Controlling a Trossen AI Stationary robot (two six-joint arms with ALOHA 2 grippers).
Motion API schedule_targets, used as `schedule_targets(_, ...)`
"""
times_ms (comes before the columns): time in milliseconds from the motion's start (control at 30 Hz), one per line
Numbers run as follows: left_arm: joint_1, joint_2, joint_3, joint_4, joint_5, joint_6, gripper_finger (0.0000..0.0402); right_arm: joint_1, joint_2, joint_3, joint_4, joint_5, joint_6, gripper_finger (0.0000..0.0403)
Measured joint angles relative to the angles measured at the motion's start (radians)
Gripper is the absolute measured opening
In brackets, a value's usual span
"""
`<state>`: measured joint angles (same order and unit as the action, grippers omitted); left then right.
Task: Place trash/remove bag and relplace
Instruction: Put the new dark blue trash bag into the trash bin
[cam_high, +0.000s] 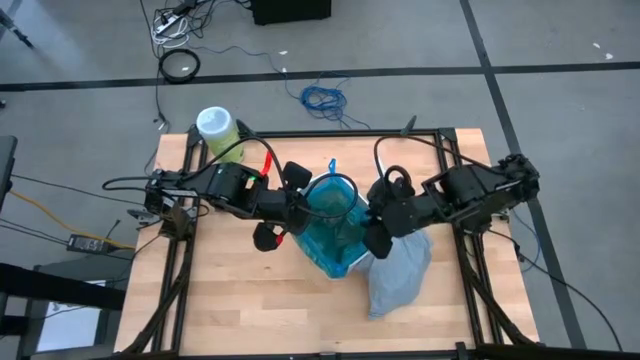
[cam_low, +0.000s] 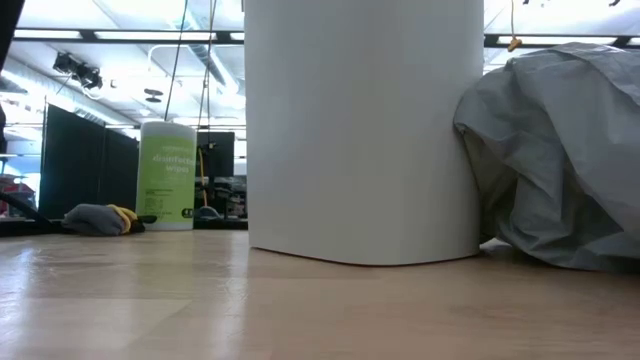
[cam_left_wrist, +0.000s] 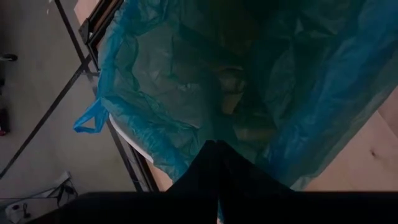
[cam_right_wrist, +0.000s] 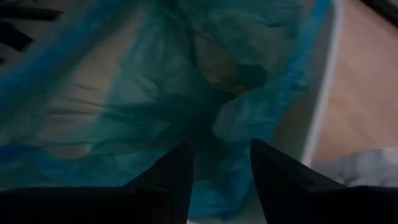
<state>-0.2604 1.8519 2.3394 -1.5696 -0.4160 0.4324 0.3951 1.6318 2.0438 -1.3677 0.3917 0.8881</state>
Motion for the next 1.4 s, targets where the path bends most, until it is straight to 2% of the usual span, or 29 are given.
schedule_targets(367,0.0,0.0,0.0,0.004,0.0,-0.003,0.0001,-0.018,0.004,0.0,-0.036,-0.003,-0.05,0.0146)
schedule_targets(767,0.0,0.0,0.0,0.005,0.0,-0.003,0.0001,-0.022,0.006,-0.104,-0.007,-0.031,-0.044,0.0142)
schedule_targets(867,0.0,0.0,0.0,0.005,0.0,-0.003,0.0001,-0.021,0.006,-0.106,0.003,-0.03,-0.044,0.0109)
schedule_targets(967,0.0,0.0,0.0,0.005,-0.001,-0.003,0.0001,-0.021,0.006,-0.1,0.0,-0.03,-0.044,0.0039)
schedule_targets(1033,0.0,0.0,0.0,0.003,-0.002,-0.003,0.0001,-0.018,0.006,-0.084,0.0,-0.031,-0.059,0.0011)
schedule_targets(1400,-0.001,0.0,0.0,-0.002,-0.01,-0.031,0.0001,0.025,0.005,-0.062,-0.152,-0.046,0.072,0.0003)
